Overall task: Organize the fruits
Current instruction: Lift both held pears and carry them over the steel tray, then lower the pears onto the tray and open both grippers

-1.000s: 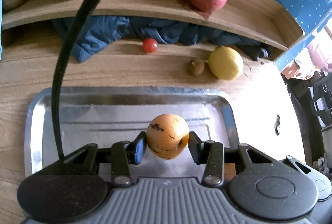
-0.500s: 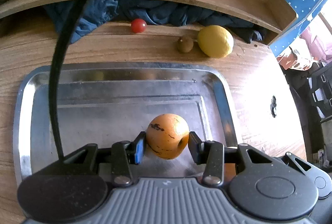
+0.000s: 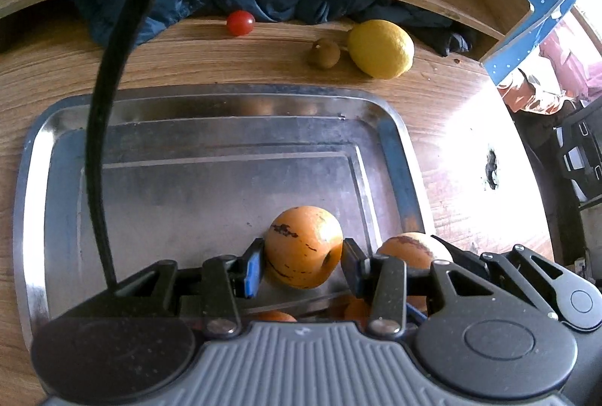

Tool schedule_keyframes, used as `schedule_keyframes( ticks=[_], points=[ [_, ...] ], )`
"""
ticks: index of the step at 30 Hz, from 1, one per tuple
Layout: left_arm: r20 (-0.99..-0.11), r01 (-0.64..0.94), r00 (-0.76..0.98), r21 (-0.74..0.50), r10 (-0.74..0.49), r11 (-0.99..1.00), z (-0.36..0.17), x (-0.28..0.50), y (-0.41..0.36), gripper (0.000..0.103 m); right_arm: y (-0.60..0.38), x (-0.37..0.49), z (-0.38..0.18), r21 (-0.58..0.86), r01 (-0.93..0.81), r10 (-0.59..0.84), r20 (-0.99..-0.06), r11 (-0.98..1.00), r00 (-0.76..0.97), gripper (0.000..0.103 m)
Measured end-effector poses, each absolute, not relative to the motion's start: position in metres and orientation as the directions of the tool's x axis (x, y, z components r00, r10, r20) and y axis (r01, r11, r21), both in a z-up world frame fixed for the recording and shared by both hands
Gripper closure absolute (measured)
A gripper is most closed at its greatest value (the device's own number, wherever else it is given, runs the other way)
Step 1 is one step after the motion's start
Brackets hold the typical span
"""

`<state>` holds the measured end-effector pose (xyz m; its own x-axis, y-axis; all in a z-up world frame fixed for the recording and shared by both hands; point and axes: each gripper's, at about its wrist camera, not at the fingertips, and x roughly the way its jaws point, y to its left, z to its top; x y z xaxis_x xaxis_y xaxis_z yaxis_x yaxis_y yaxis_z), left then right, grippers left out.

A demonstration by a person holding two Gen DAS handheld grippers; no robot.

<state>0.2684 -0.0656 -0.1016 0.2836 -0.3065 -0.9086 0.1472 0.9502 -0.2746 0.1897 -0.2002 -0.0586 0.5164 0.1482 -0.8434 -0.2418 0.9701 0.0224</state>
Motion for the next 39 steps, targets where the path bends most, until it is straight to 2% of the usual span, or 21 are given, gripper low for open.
schedule_keyframes(
  ticks=[29, 36, 39],
  points=[
    [-0.914, 0.129, 0.285, -0.262, -0.289, 0.956, -0.101, 0.264, -0.055, 0.049, -0.195, 0.193, -0.061, -0.005, -0.234, 0.116, -0.857, 0.972, 0.502, 0.050],
    [-0.916, 0.119, 0.296, -0.247, -0.272, 0.962, -0.096, 0.259, -0.051, 0.041, -0.197, 0.186, -0.057, 0.001, -0.230, 0.123, -0.849, 0.973, 0.514, 0.044],
    [-0.914, 0.115, 0.305, -0.244, -0.268, 0.963, -0.092, 0.255, -0.049, 0.036, -0.198, 0.182, -0.054, 0.005, -0.235, 0.130, -0.845, 0.972, 0.519, 0.037]
  ],
)
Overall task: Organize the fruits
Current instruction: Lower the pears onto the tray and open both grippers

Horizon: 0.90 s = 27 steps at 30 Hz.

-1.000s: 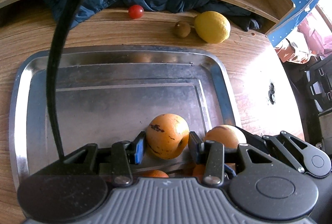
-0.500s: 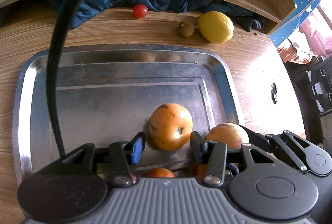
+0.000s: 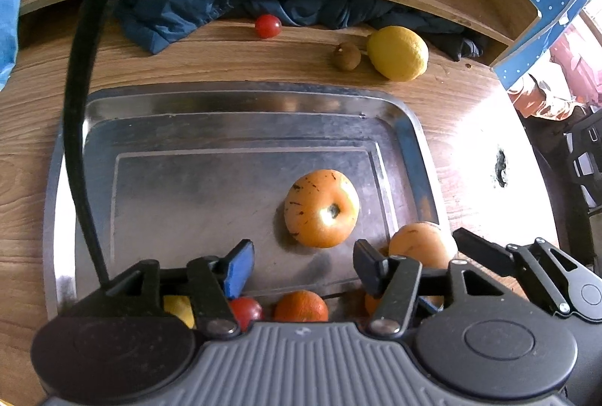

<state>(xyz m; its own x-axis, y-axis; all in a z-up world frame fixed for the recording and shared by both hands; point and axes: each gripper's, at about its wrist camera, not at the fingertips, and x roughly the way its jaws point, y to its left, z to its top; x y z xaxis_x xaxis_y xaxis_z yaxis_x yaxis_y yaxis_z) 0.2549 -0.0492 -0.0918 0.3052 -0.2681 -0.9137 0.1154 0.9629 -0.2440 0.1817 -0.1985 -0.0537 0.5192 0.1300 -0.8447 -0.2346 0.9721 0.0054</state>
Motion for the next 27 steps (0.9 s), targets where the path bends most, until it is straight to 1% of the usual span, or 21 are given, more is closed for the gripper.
schedule_keyframes(
  ticks=[1, 3, 7, 12, 19, 27],
  points=[
    [-0.913, 0.114, 0.309, -0.242, -0.266, 0.963, -0.090, 0.253, -0.049, 0.034, -0.199, 0.180, -0.053, 0.008, -0.236, 0.134, -0.843, 0.972, 0.522, 0.032],
    [-0.910, 0.111, 0.319, -0.241, -0.264, 0.964, -0.087, 0.249, -0.047, 0.024, -0.200, 0.176, -0.050, 0.013, -0.239, 0.141, -0.838, 0.971, 0.527, 0.028],
    [-0.903, 0.105, 0.345, -0.236, -0.258, 0.966, -0.080, 0.241, -0.044, 0.018, -0.202, 0.170, -0.045, 0.024, -0.244, 0.156, -0.829, 0.969, 0.537, 0.019],
    [-0.897, 0.090, 0.370, -0.224, -0.242, 0.970, -0.072, 0.229, -0.037, 0.008, -0.203, 0.159, -0.038, 0.041, -0.254, 0.178, -0.818, 0.966, 0.547, 0.011],
    [-0.897, 0.080, 0.397, -0.177, -0.194, 0.981, -0.061, 0.210, -0.030, 0.001, -0.203, 0.148, -0.031, 0.053, -0.280, 0.206, -0.808, 0.959, 0.552, 0.001],
    [-0.885, 0.048, 0.431, -0.172, -0.176, 0.984, -0.049, 0.196, -0.018, 0.001, -0.203, 0.145, -0.026, 0.057, -0.304, 0.228, -0.793, 0.951, 0.565, 0.001]
  ],
)
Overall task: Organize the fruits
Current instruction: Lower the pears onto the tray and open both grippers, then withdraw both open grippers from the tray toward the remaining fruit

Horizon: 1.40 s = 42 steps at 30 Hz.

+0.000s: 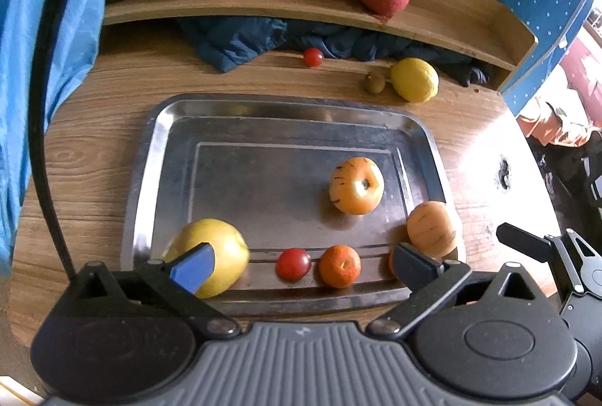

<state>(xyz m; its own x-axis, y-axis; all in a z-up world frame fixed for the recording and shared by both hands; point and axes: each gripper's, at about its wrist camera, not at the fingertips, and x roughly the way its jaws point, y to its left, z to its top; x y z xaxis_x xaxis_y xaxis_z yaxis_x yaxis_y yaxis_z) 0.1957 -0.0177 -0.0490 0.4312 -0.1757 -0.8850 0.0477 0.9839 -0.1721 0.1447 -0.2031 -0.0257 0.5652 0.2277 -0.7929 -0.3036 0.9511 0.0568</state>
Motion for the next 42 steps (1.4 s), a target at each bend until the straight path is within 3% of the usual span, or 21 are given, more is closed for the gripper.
schedule_keyframes(
  ticks=[22, 42],
  points=[
    [-0.920, -0.041, 0.391, -0.035, -0.016, 0.999, -0.047, 0.164, 0.020, 0.000, -0.184, 0.145, -0.030, 0.095, -0.414, 0.315, -0.804, 0.905, 0.504, 0.001],
    [-0.923, -0.065, 0.383, 0.026, 0.049, 0.998, -0.047, 0.196, 0.038, 0.000, -0.169, 0.176, -0.031, 0.121, -0.454, 0.359, -0.796, 0.883, 0.487, 0.001]
  ],
)
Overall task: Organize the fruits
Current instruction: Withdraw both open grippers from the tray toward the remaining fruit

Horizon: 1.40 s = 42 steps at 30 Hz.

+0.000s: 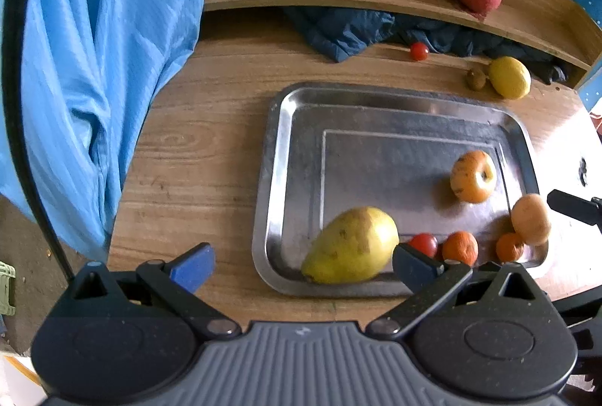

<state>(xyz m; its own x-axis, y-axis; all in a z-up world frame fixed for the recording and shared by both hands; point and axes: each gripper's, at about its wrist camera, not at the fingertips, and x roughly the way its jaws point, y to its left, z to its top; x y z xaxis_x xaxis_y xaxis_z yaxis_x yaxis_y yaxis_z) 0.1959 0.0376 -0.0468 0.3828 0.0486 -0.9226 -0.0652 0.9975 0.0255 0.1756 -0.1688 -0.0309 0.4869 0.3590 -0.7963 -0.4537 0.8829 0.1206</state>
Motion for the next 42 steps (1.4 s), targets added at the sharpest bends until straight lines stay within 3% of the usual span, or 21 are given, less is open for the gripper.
schedule_keyframes(
  ticks=[19, 42],
  points=[
    [-0.931, 0.044, 0.366, 0.031, 0.012, 0.999, -0.057, 0.264, 0.024, 0.000, -0.174, 0.222, -0.043, 0.107, -0.361, 0.291, -0.811, 0.927, 0.508, 0.001],
    [-0.942, 0.177, 0.325, -0.031, -0.088, 0.984, -0.083, 0.351, -0.013, 0.000, -0.204, 0.251, -0.063, 0.053, -0.107, 0.104, -0.823, 0.993, 0.558, 0.001]
  ],
)
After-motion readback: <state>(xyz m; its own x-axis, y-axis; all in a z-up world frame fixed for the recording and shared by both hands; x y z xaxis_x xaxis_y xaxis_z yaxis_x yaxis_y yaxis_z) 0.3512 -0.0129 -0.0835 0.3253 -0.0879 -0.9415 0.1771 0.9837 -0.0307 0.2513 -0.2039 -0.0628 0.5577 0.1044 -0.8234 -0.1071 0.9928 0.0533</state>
